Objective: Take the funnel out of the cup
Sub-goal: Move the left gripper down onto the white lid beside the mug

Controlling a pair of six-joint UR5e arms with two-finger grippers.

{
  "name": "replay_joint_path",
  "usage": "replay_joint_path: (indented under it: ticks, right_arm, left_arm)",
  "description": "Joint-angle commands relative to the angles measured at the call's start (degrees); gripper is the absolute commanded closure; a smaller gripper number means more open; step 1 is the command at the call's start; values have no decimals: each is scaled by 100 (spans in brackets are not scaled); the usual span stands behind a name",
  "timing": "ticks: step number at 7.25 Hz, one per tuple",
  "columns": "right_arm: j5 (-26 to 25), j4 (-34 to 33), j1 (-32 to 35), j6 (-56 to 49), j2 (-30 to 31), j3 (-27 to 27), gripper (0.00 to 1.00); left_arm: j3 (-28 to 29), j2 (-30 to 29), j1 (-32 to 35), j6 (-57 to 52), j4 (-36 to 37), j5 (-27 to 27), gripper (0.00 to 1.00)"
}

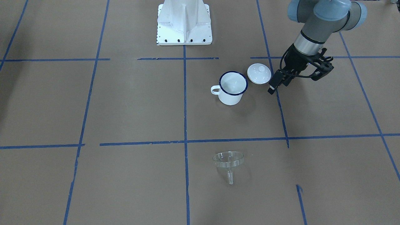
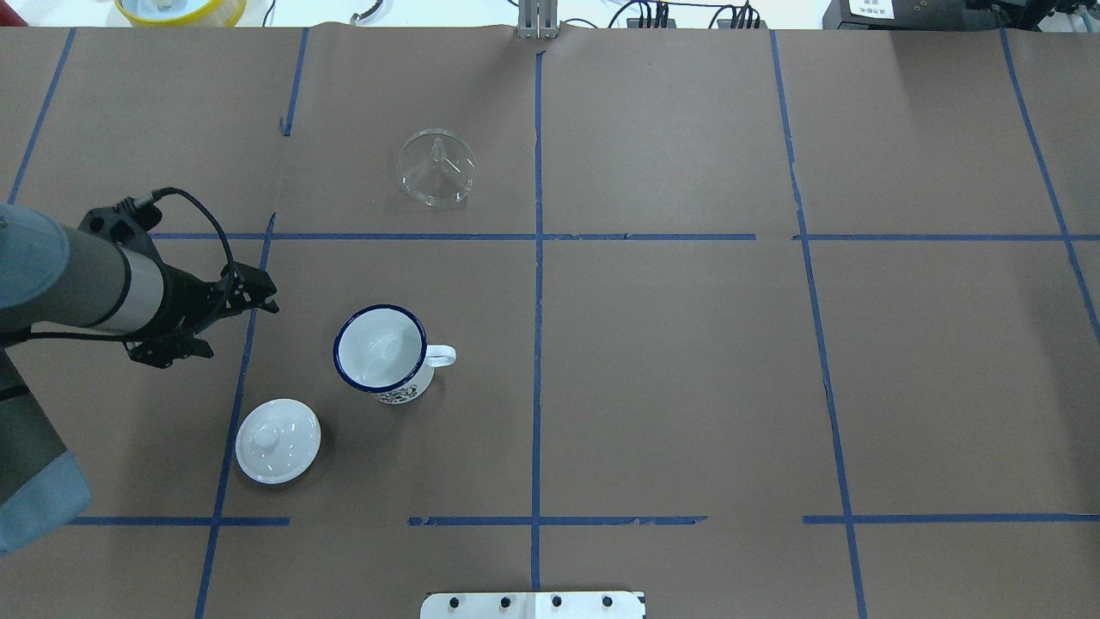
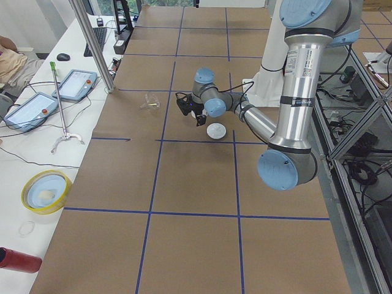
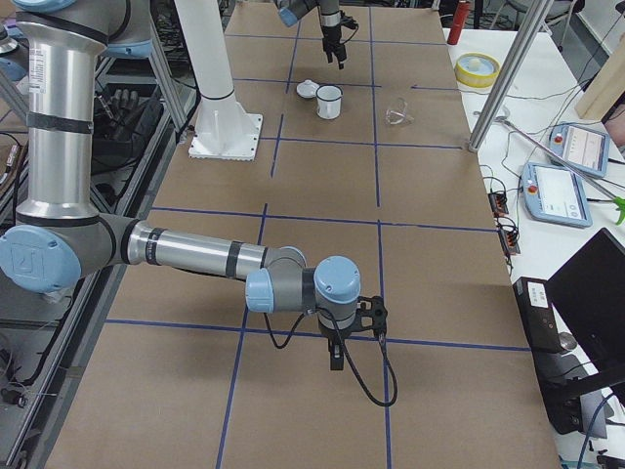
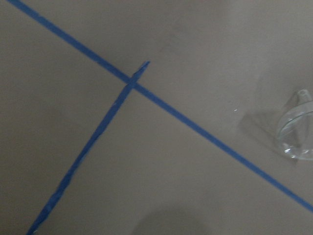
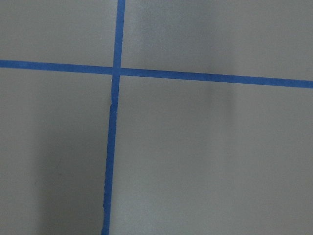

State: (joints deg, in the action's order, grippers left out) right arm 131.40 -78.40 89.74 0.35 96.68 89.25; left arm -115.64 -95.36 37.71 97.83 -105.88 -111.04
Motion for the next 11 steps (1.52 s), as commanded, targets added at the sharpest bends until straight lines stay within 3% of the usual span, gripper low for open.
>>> replay_joint_path:
  ticks: [1, 3, 7, 8, 11]
  right_arm:
    - [-9, 0, 0, 0, 0, -4, 0]
    - [0, 0, 0, 0, 0, -4, 0]
    - [0, 0, 0, 0, 0, -4, 0]
    - [-9, 0, 0, 0, 0, -4, 0]
    - [0, 0, 0, 0, 0, -4, 0]
  left_arm:
    - [-82, -53, -622, 121, 613, 56, 2]
    - [-82, -61, -818, 447, 604, 353, 6]
    - [-99, -26, -1108, 702, 595, 399, 15]
    - [-108, -18, -1135, 685, 578, 416, 20]
    - [-108, 9, -1144, 693, 586, 504, 53]
